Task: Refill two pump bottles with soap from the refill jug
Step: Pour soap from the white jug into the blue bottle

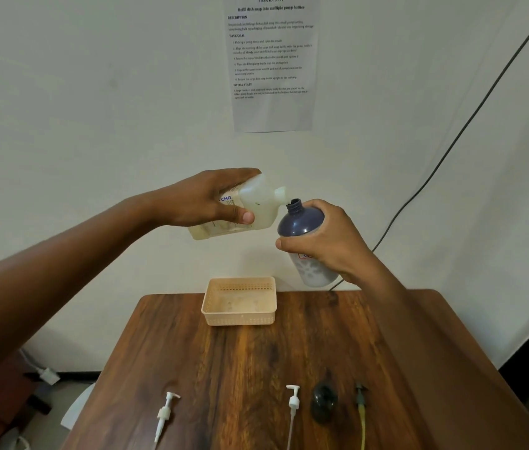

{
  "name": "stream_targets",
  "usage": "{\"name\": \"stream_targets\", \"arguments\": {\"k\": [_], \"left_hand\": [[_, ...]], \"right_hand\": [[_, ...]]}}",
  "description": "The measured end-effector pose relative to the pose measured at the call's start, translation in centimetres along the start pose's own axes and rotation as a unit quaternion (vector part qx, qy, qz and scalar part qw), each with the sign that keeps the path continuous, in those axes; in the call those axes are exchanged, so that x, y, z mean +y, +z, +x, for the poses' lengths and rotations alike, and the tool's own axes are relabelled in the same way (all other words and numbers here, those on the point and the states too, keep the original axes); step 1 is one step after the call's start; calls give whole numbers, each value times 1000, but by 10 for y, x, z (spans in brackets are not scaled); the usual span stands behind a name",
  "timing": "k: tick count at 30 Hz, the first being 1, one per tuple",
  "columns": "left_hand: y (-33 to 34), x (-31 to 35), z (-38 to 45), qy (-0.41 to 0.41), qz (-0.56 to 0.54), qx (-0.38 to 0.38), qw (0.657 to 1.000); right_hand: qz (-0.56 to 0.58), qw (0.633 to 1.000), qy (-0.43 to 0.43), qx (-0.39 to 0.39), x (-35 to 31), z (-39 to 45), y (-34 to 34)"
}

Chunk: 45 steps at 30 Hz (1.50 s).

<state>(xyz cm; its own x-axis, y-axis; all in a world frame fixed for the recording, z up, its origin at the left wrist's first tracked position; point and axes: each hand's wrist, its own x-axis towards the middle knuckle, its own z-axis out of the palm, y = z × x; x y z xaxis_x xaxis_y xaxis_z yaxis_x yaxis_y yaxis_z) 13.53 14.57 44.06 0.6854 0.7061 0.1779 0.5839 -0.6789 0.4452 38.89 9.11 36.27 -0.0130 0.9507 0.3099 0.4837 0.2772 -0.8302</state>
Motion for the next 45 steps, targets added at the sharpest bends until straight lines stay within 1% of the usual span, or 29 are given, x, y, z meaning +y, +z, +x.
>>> {"name": "stream_targets", "arguments": {"k": [18, 27, 45], "left_hand": [[-8, 2, 17, 27, 2, -15, 1000], [-11, 5, 22, 37, 9, -8, 999], [-18, 15, 23, 36, 21, -14, 999]], "right_hand": [[14, 1000, 5, 20, 4, 2, -6], [13, 999, 3, 30, 2, 4, -10], [22, 999, 2, 41, -4, 1, -15]]}}
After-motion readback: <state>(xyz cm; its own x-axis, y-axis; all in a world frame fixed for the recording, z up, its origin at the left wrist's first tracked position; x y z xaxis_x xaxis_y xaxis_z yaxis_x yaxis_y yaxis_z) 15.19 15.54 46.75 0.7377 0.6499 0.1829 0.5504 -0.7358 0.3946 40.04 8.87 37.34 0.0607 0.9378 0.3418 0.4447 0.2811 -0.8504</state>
